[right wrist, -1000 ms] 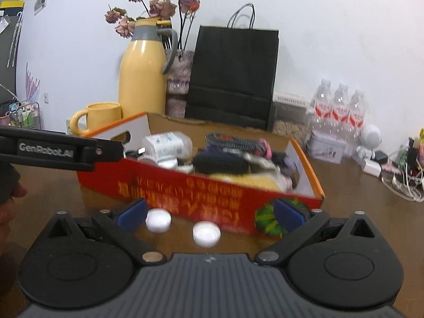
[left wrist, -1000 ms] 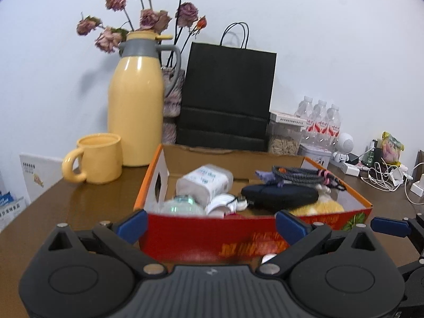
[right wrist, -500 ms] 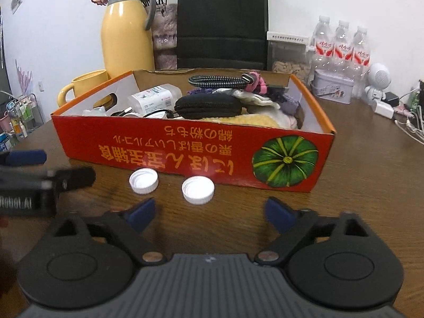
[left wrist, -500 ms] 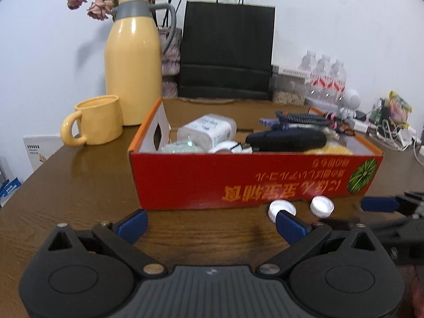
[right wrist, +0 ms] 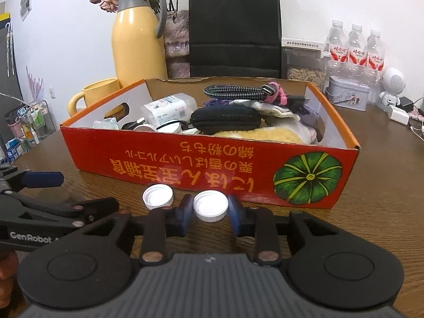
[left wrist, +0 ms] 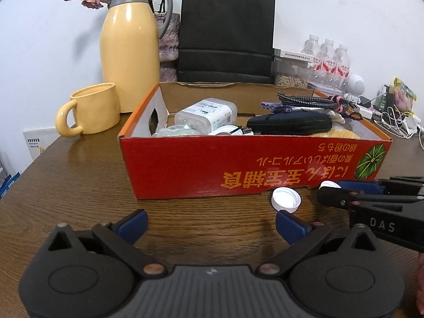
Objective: Organize objects
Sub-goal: 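Grasp a white round cap with the right tool while the left tool grasps the other cap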
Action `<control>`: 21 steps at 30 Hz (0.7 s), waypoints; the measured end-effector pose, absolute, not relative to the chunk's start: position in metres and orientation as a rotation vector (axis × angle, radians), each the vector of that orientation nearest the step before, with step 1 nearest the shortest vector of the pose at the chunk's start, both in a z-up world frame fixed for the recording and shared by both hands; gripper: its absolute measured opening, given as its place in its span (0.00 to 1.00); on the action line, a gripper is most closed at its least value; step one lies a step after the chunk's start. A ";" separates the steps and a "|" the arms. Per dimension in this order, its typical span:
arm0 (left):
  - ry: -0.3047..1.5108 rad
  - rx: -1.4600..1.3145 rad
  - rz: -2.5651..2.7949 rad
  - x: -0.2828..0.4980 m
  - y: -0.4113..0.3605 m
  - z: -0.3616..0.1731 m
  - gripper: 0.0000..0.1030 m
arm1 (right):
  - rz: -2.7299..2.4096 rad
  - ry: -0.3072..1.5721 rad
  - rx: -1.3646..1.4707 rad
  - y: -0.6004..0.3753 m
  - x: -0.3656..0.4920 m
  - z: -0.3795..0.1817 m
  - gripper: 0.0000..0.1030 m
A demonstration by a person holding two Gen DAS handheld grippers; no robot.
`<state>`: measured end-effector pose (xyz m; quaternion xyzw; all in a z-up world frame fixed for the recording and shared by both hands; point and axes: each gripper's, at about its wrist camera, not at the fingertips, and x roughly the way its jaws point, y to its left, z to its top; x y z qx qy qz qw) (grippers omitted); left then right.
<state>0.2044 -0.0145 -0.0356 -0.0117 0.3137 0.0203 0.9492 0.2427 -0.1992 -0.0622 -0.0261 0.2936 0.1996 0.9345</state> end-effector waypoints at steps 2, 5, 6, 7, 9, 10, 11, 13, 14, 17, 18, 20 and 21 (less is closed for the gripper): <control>0.642 -0.030 0.042 0.207 -0.018 -0.036 1.00 | 0.406 0.592 -0.057 -0.202 0.241 -0.061 0.29; 0.650 -0.032 0.034 0.211 -0.027 -0.037 1.00 | 0.402 0.579 -0.061 -0.208 0.239 -0.060 0.29; 0.651 -0.029 0.030 0.212 -0.030 -0.038 1.00 | 0.400 0.575 -0.062 -0.210 0.238 -0.059 0.29; 0.653 -0.024 0.025 0.214 -0.035 -0.038 1.00 | 0.397 0.572 -0.062 -0.214 0.238 -0.059 0.29; 0.659 -0.015 0.019 0.218 -0.044 -0.039 1.00 | 0.389 0.568 -0.061 -0.221 0.239 -0.058 0.29; 0.663 -0.012 0.020 0.221 -0.049 -0.039 1.00 | 0.385 0.567 -0.058 -0.225 0.239 -0.058 0.29; 0.668 -0.011 0.021 0.224 -0.053 -0.040 1.00 | 0.381 0.566 -0.056 -0.229 0.239 -0.058 0.29; 0.684 -0.010 0.024 0.230 -0.061 -0.042 1.00 | 0.370 0.562 -0.051 -0.237 0.239 -0.058 0.29; 0.695 -0.011 0.025 0.233 -0.063 -0.043 1.00 | 0.365 0.560 -0.047 -0.240 0.240 -0.058 0.29; 0.702 0.005 0.048 0.239 -0.070 -0.045 1.00 | 0.351 0.553 -0.026 -0.251 0.240 -0.057 0.29; 0.701 0.002 0.054 0.239 -0.070 -0.046 1.00 | 0.348 0.550 -0.019 -0.253 0.240 -0.057 0.29; 0.700 -0.002 0.068 0.241 -0.071 -0.046 1.00 | 0.347 0.543 -0.011 -0.255 0.238 -0.056 0.29; 0.700 -0.005 0.075 0.241 -0.072 -0.046 1.00 | 0.350 0.539 -0.014 -0.254 0.238 -0.056 0.29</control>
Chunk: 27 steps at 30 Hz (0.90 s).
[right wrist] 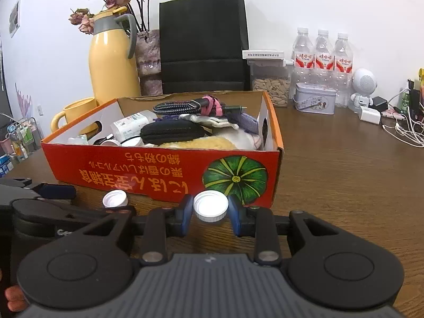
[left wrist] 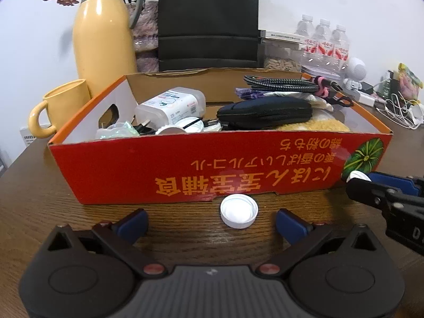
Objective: Organize objects
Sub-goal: 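Grasp a white round cap with the right tool while the left tool grasps the other cap, then lift both white caps and carry them over the box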
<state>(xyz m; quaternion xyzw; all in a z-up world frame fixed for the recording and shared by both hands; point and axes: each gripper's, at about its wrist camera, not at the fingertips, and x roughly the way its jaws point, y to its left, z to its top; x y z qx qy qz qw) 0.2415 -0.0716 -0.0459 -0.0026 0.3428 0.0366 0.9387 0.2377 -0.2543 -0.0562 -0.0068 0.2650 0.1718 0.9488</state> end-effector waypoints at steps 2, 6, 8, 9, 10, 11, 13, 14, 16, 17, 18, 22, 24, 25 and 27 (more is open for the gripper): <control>0.701 -0.007 0.086 0.242 -0.073 -0.046 1.00 | 0.353 0.534 -0.024 -0.252 0.236 -0.056 0.29; 0.703 -0.009 0.090 0.244 -0.073 -0.045 1.00 | 0.352 0.531 -0.032 -0.250 0.234 -0.057 0.29; 0.703 -0.009 0.089 0.244 -0.073 -0.045 1.00 | 0.351 0.532 -0.032 -0.250 0.234 -0.057 0.29; 0.703 -0.010 0.088 0.244 -0.073 -0.045 1.00 | 0.351 0.533 -0.034 -0.250 0.234 -0.057 0.29; 0.703 -0.011 0.085 0.244 -0.073 -0.045 1.00 | 0.351 0.532 -0.035 -0.250 0.234 -0.057 0.29; 0.700 -0.012 0.086 0.243 -0.072 -0.045 0.97 | 0.351 0.533 -0.037 -0.249 0.234 -0.057 0.29; 0.669 -0.011 0.087 0.239 -0.073 -0.044 0.74 | 0.350 0.533 -0.038 -0.249 0.234 -0.057 0.29; 0.657 -0.009 0.080 0.237 -0.073 -0.043 0.55 | 0.350 0.532 -0.038 -0.249 0.234 -0.057 0.29; 0.643 -0.007 0.059 0.234 -0.075 -0.041 0.34 | 0.350 0.531 -0.039 -0.249 0.235 -0.057 0.29; 0.642 -0.008 0.046 0.233 -0.075 -0.040 0.26 | 0.350 0.530 -0.040 -0.249 0.235 -0.057 0.29; 0.642 -0.014 0.033 0.232 -0.075 -0.040 0.26 | 0.350 0.529 -0.041 -0.249 0.235 -0.057 0.29; 0.638 -0.029 0.003 0.229 -0.075 -0.038 0.26 | 0.350 0.523 -0.043 -0.249 0.234 -0.057 0.29; 0.623 -0.034 -0.006 0.226 -0.075 -0.036 0.26 | 0.352 0.519 -0.043 -0.249 0.233 -0.056 0.29; 0.614 -0.037 -0.011 0.223 -0.075 -0.035 0.26 | 0.353 0.515 -0.043 -0.249 0.233 -0.056 0.29; 0.597 -0.041 -0.021 0.218 -0.075 -0.032 0.26 | 0.358 0.505 -0.041 -0.249 0.231 -0.054 0.29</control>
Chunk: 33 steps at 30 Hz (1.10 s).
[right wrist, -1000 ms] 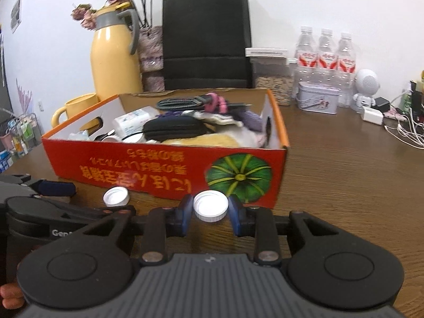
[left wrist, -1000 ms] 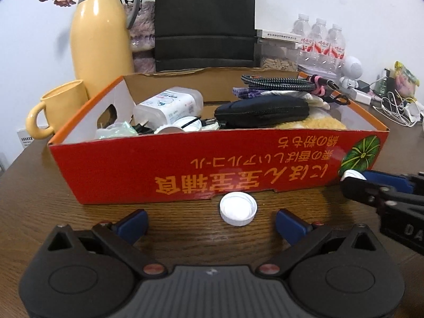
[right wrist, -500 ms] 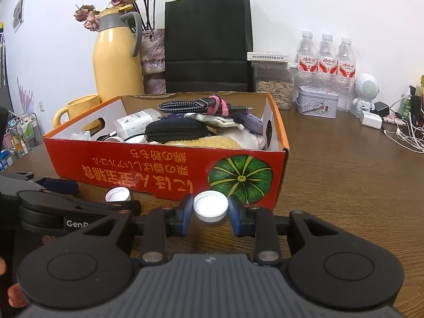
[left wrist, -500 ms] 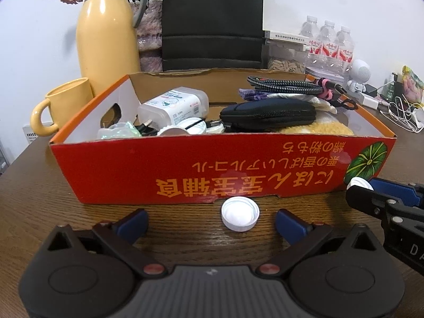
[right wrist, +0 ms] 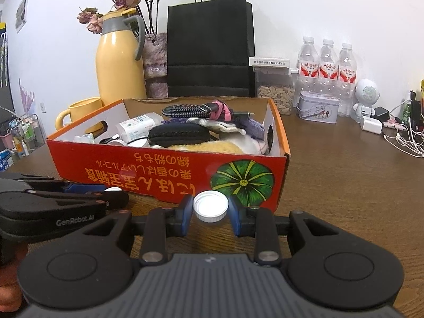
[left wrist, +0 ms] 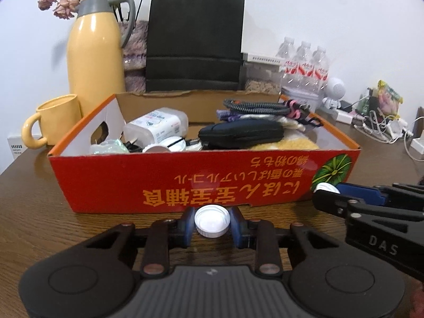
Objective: Organize objects
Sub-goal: 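Lift both white caps and carry them over the box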
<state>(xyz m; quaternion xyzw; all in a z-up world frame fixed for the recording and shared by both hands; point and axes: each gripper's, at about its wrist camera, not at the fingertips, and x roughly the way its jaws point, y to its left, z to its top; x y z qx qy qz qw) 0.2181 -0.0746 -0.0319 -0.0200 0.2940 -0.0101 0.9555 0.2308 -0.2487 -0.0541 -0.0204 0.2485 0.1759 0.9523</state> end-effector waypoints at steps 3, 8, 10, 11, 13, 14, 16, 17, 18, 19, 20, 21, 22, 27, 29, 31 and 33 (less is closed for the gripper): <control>0.565 -0.048 -0.027 0.209 -0.073 -0.025 0.26 | 0.369 0.482 -0.036 -0.249 0.226 -0.050 0.29; 0.496 -0.050 -0.033 0.194 -0.068 -0.007 0.26 | 0.416 0.418 -0.029 -0.244 0.217 -0.036 0.29; 0.466 -0.048 -0.033 0.192 -0.063 0.002 0.26 | 0.431 0.397 -0.023 -0.242 0.216 -0.029 0.29; 0.452 -0.045 -0.031 0.193 -0.061 0.006 0.26 | 0.438 0.387 -0.020 -0.239 0.217 -0.025 0.29; 0.428 -0.038 -0.029 0.196 -0.056 0.016 0.26 | 0.447 0.374 -0.020 -0.235 0.220 -0.018 0.29; 0.421 -0.035 -0.026 0.198 -0.053 0.019 0.26 | 0.453 0.369 -0.022 -0.232 0.223 -0.014 0.29; 0.403 -0.028 -0.018 0.203 -0.047 0.028 0.26 | 0.461 0.360 -0.029 -0.224 0.228 -0.008 0.29; 0.396 -0.025 -0.012 0.206 -0.044 0.031 0.26 | 0.468 0.355 -0.034 -0.219 0.231 -0.004 0.29; 0.391 -0.023 -0.007 0.209 -0.040 0.034 0.26 | 0.473 0.352 -0.037 -0.215 0.234 -0.002 0.29; 0.384 -0.024 -0.004 0.214 -0.036 0.038 0.26 | 0.478 0.349 -0.044 -0.209 0.238 0.001 0.29; 0.381 -0.025 -0.002 0.217 -0.033 0.040 0.26 | 0.482 0.344 -0.053 -0.204 0.241 0.003 0.29; 0.377 -0.027 0.001 0.222 -0.030 0.042 0.26 | 0.485 0.339 -0.061 -0.199 0.244 0.005 0.29; 0.373 -0.028 0.003 0.227 -0.026 0.044 0.26 | 0.488 0.335 -0.066 -0.194 0.247 0.007 0.29; 0.354 -0.032 0.020 0.249 -0.014 0.046 0.26 | 0.493 0.319 -0.083 -0.170 0.267 0.010 0.29; 0.360 -0.043 0.019 0.259 -0.007 0.044 0.26 | 0.494 0.324 -0.073 -0.164 0.277 0.009 0.29; 0.370 -0.051 0.018 0.267 -0.001 0.042 0.26 | 0.489 0.328 -0.078 -0.159 0.287 0.008 0.29; 0.375 -0.057 0.020 0.275 0.003 0.042 0.26 | 0.485 0.334 -0.077 -0.156 0.295 0.007 0.29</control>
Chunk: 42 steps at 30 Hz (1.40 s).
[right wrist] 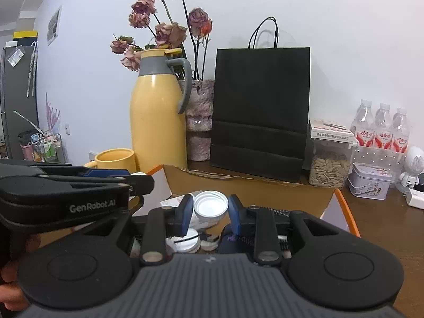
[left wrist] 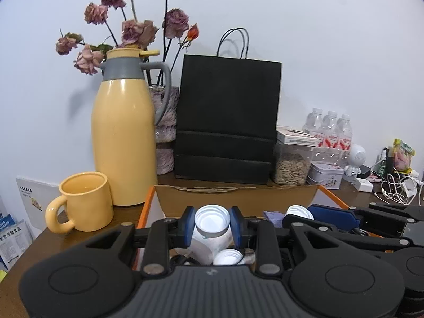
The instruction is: Organize objects
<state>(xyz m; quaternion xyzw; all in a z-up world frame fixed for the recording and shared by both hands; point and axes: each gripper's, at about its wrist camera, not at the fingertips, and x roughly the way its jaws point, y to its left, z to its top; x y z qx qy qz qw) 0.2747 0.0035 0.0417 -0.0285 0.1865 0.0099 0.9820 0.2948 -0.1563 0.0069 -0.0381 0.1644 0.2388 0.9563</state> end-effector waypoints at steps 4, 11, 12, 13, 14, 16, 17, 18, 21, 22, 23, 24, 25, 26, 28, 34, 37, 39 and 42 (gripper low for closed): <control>0.381 -0.063 0.025 0.287 0.011 0.039 0.26 | 0.473 0.343 -0.087 -0.151 0.306 0.003 0.29; 0.388 -0.060 0.030 0.292 0.014 0.034 0.27 | 0.469 0.373 -0.104 -0.150 0.310 -0.004 0.36; 0.390 -0.054 0.033 0.292 0.013 0.033 0.26 | 0.465 0.374 -0.107 -0.151 0.309 -0.004 0.52; 0.390 -0.048 0.036 0.292 0.013 0.033 0.28 | 0.459 0.371 -0.108 -0.151 0.308 -0.003 0.61; 0.391 -0.044 0.037 0.293 0.012 0.032 0.39 | 0.451 0.365 -0.112 -0.152 0.306 -0.003 0.80; 0.389 -0.047 0.043 0.292 0.013 0.032 0.71 | 0.431 0.352 -0.125 -0.153 0.303 -0.001 0.96; 0.382 -0.048 0.053 0.291 0.014 0.032 0.91 | 0.415 0.350 -0.138 -0.152 0.302 -0.001 1.00; 0.369 -0.048 0.059 0.290 0.016 0.033 0.96 | 0.411 0.347 -0.141 -0.152 0.302 -0.001 1.00; 0.353 -0.077 0.064 0.286 0.021 0.035 1.00 | 0.432 0.353 -0.107 -0.155 0.304 0.000 1.00; 0.354 -0.084 0.065 0.286 0.022 0.036 1.00 | 0.431 0.355 -0.105 -0.156 0.304 0.000 1.00; 0.354 -0.088 0.069 0.286 0.023 0.036 1.00 | 0.424 0.353 -0.108 -0.155 0.304 0.000 1.00; 0.356 -0.092 0.074 0.286 0.024 0.036 1.00 | 0.417 0.353 -0.111 -0.155 0.304 0.000 1.00; 0.358 -0.094 0.074 0.286 0.024 0.037 1.00 | 0.413 0.353 -0.112 -0.156 0.304 -0.001 1.00; 0.358 -0.096 0.074 0.286 0.025 0.037 1.00 | 0.411 0.354 -0.110 -0.156 0.305 -0.001 1.00; 0.363 -0.096 0.076 0.286 0.024 0.037 1.00 | 0.407 0.359 -0.110 -0.156 0.305 -0.001 1.00; 0.356 -0.103 0.072 0.278 0.024 0.039 1.00 | 0.400 0.356 -0.105 -0.160 0.301 0.003 1.00; 0.349 -0.103 0.051 0.271 0.022 0.042 1.00 | 0.390 0.346 -0.103 -0.165 0.294 0.007 1.00; 0.336 -0.095 0.035 0.263 0.018 0.044 1.00 | 0.386 0.339 -0.099 -0.168 0.288 0.008 1.00; 0.325 -0.077 0.031 0.248 0.012 0.047 1.00 | 0.382 0.342 -0.089 -0.175 0.275 0.010 1.00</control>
